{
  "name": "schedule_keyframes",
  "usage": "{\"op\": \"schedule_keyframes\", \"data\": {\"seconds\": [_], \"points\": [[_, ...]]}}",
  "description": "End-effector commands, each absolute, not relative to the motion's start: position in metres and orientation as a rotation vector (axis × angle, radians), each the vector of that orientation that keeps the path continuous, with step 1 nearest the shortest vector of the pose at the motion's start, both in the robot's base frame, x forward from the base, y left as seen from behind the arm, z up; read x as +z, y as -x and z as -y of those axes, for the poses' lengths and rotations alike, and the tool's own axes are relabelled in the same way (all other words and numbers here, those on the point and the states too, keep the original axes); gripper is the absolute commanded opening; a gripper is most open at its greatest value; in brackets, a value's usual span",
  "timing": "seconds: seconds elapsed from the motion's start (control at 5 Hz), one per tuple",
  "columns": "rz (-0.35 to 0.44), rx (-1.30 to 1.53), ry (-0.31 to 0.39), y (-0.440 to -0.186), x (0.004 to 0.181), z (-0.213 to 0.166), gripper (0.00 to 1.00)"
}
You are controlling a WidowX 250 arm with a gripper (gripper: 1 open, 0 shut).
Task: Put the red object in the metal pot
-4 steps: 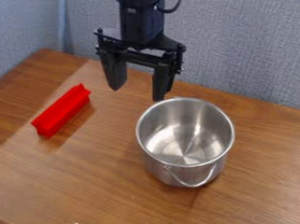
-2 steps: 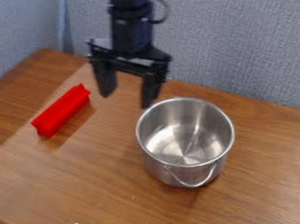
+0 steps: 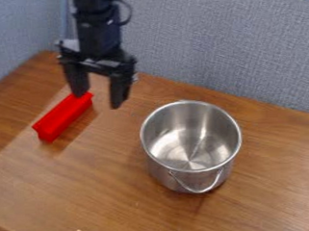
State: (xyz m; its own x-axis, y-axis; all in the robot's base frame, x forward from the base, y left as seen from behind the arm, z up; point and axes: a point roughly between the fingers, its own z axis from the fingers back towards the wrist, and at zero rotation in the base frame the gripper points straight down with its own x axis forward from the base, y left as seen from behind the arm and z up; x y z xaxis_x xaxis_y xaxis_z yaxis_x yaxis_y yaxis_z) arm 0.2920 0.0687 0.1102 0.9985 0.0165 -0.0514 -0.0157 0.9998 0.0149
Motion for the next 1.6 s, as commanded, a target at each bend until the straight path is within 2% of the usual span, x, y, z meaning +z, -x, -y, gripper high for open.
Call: {"op": "schedule_keyframes", "data": {"seconds": [0.0, 0.4, 1.4], "points": [[-0.027, 0.006, -0.029, -0.291, 0.104, -0.088, 1.0], [0.015, -0.007, -0.041, -0.293, 0.088, -0.111, 1.0], [0.045, 0.007, -0.073, -0.324, 0.071, -0.134, 1.0]]}}
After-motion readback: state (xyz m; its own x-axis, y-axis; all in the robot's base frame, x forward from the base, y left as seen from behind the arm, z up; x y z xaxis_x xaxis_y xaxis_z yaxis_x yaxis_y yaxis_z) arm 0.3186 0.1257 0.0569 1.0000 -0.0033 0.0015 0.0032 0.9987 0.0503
